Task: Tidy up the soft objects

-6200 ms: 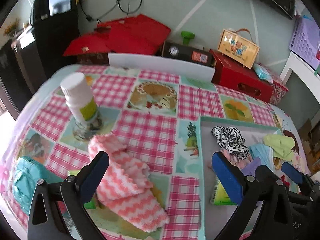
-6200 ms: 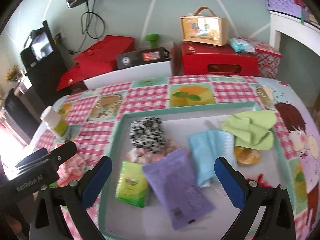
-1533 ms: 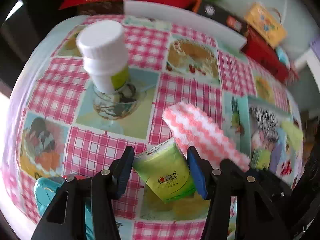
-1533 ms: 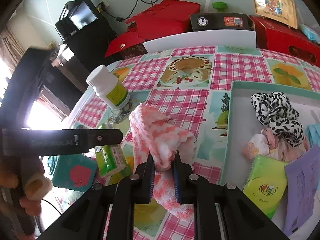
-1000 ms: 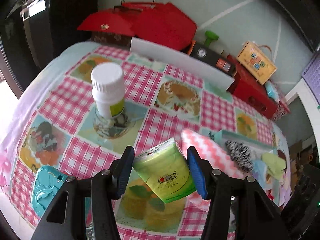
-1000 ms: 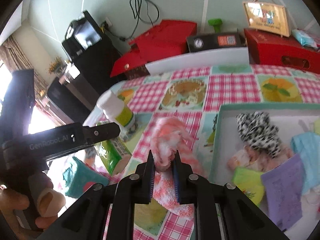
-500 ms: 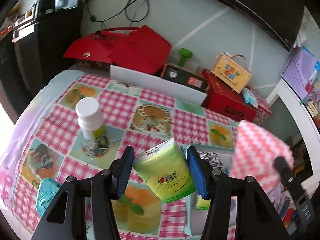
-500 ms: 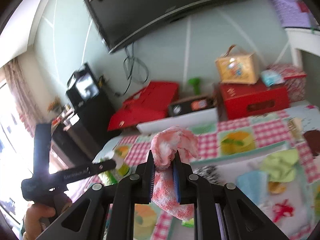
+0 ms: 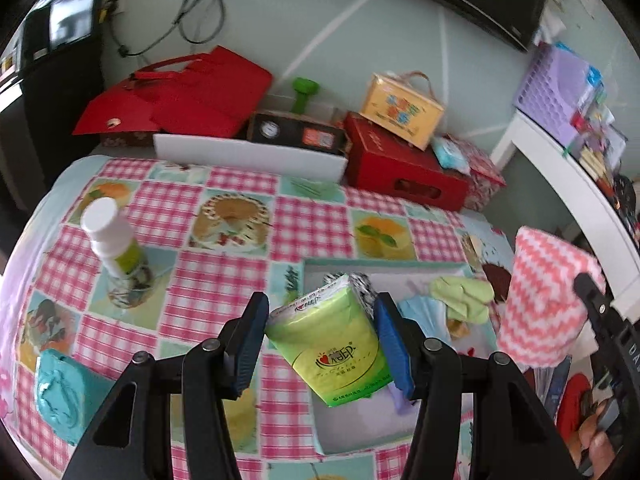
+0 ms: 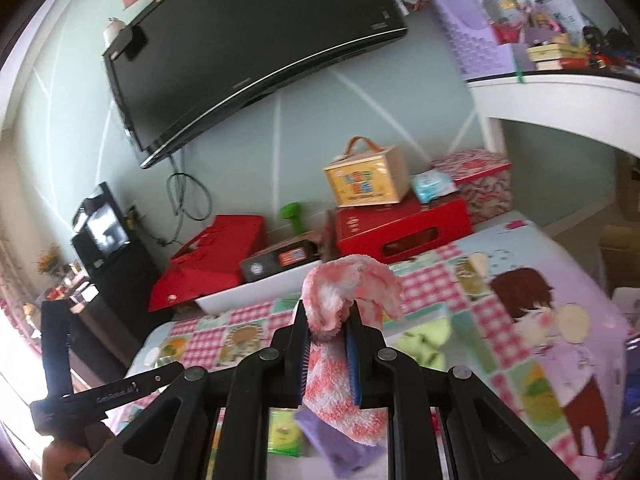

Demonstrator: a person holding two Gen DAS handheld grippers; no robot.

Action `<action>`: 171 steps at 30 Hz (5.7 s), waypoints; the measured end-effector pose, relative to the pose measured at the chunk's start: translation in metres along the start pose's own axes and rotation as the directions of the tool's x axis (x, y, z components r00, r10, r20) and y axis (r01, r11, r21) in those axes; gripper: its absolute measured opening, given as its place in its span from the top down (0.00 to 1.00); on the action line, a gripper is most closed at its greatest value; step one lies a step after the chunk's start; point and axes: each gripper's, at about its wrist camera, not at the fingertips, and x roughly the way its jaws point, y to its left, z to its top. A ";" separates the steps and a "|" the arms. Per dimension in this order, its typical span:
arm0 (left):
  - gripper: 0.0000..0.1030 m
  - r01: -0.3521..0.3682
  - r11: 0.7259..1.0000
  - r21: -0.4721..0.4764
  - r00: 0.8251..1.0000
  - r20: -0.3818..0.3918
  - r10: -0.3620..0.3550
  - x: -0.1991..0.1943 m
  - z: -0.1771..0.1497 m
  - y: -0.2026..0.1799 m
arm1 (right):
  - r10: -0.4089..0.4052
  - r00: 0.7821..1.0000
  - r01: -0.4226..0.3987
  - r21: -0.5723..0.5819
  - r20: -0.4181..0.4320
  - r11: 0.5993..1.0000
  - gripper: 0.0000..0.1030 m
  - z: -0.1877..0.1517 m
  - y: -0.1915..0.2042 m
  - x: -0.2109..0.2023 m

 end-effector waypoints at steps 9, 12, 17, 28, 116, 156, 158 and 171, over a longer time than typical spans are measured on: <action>0.46 0.054 0.997 0.057 0.992 -0.117 -0.047 0.033 -0.018 -0.033 | -0.086 0.996 0.086 0.019 -0.033 0.996 0.83 -0.003 -0.022 -0.001; 0.46 0.052 0.996 0.074 0.987 -0.154 -0.040 0.044 -0.025 -0.039 | -0.080 0.994 0.082 0.016 -0.070 0.997 0.83 -0.007 -0.023 0.009; 0.46 0.067 0.995 0.078 0.972 -0.232 -0.047 0.063 -0.038 -0.043 | -0.082 0.973 0.087 0.017 -0.214 0.996 0.83 -0.028 -0.029 0.046; 0.46 0.059 0.992 0.109 0.946 -0.325 -0.020 0.084 -0.058 -0.049 | -0.064 0.912 0.075 0.011 -0.405 0.997 0.83 -0.072 -0.029 0.090; 0.08 -0.311 0.949 -0.042 0.929 -0.222 0.295 0.058 -0.082 0.057 | -0.302 0.820 0.192 -0.264 -0.486 0.945 0.00 -0.122 0.005 0.078; 0.08 -0.375 0.927 0.008 0.892 -0.271 0.363 0.020 -0.138 0.059 | -0.315 0.802 0.164 -0.319 -0.508 0.933 0.00 -0.156 0.016 0.049; 0.08 -0.387 0.922 0.017 0.886 -0.269 0.377 0.020 -0.138 0.058 | -0.314 0.804 0.162 -0.321 -0.506 0.933 0.00 -0.155 0.017 0.049; 0.08 -0.382 0.924 -0.002 0.893 -0.257 0.369 0.022 -0.133 0.063 | -0.303 0.800 0.144 -0.324 -0.518 0.935 0.00 -0.163 0.019 0.060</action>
